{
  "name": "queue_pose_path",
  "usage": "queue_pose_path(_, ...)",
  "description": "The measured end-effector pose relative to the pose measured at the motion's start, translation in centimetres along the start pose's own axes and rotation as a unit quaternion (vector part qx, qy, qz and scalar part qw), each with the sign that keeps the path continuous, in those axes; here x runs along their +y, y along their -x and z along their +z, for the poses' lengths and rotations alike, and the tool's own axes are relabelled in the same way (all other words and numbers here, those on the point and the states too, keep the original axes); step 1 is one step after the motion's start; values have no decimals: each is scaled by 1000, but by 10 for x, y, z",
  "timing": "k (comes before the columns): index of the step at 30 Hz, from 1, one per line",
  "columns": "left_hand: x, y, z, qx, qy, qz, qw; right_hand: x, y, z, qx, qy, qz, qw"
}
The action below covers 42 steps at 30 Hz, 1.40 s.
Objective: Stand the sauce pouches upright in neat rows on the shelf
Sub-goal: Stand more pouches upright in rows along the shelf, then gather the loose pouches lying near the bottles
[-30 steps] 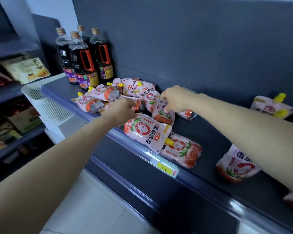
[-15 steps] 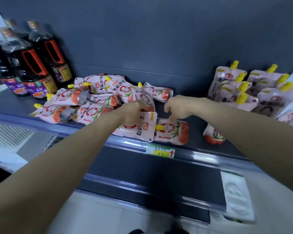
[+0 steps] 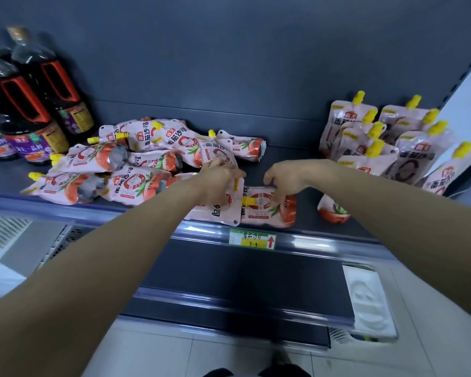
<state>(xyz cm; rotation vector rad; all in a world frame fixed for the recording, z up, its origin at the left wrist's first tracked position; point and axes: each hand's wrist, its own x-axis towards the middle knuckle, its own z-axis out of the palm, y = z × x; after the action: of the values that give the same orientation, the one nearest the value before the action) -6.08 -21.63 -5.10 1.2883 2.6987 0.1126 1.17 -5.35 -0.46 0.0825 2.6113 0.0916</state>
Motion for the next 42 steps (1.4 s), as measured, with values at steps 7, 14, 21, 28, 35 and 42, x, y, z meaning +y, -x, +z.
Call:
queue_pose_path(7,-3,14,-14,35,153,-29,987,0,-11,0,-19,-50,-15,998)
queue_pose_path(14,-16,47,-35,144,294,-61,943,-18,-28,-3,-15,-99,-51,994)
queue_pose_path(21,-23,72,-50,203,369,-91,903,-30,-38,5,9,-157,-51,986)
queue_pose_path(28,-30,77,-57,239,395,-122,879,-27,-30,-10,26,-161,-44,986)
queue_pose_path(35,-34,72,-59,265,436,-115,852,4,-5,-48,129,-212,22,968)
queue_pose_path(42,-5,47,-56,252,474,-67,841,28,14,-60,189,-205,101,955)
